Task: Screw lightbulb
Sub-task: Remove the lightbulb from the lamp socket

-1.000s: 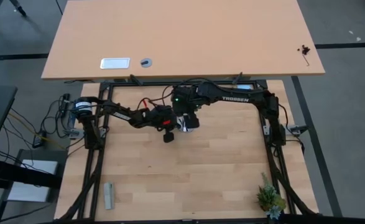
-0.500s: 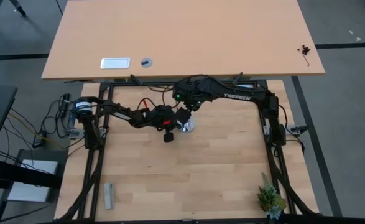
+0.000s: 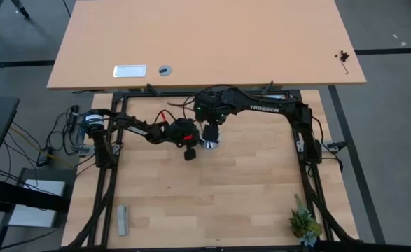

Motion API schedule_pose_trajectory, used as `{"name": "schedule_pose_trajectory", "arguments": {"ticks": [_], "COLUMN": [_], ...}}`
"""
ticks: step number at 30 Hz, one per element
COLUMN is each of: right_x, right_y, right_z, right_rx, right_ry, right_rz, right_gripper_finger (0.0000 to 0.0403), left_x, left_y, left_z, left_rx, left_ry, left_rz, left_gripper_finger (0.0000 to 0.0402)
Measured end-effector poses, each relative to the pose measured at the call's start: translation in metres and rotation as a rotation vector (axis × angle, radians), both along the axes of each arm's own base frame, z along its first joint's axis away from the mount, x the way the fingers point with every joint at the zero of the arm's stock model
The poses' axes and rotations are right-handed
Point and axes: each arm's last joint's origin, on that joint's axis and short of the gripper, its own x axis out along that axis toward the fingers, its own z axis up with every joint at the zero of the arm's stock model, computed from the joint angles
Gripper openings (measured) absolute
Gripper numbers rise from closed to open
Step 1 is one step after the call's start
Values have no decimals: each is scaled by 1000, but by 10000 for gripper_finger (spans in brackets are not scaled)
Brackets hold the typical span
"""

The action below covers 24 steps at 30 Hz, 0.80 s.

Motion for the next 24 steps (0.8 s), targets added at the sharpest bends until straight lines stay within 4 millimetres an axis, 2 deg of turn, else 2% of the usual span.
{"name": "schedule_pose_trajectory", "arguments": {"ticks": [5,8,14,18,21,24], "right_x": [1,3,5,6,5,3], "right_y": [-1,3,17,27,28,28], "right_z": [0,3,21,32,31,24], "right_rx": [-86,-114,-128,-74,-2,30], "right_ry": [20,21,-11,-63,-77,-49], "right_rz": [387,447,348,138,-57,-131], "right_gripper_finger": [194,186,192,198,203,209], "left_x": [0,0,0,0,0,0], "left_y": [0,0,0,0,0,0], "left_z": [0,0,0,0,0,0], "left_rx": [-1,-1,-2,-3,-2,-3], "left_ry": [-1,-1,2,3,3,4], "left_rz": [-1,-1,-3,-4,-4,-3], "left_gripper_finger": [1,1,1,1,1,1]}}
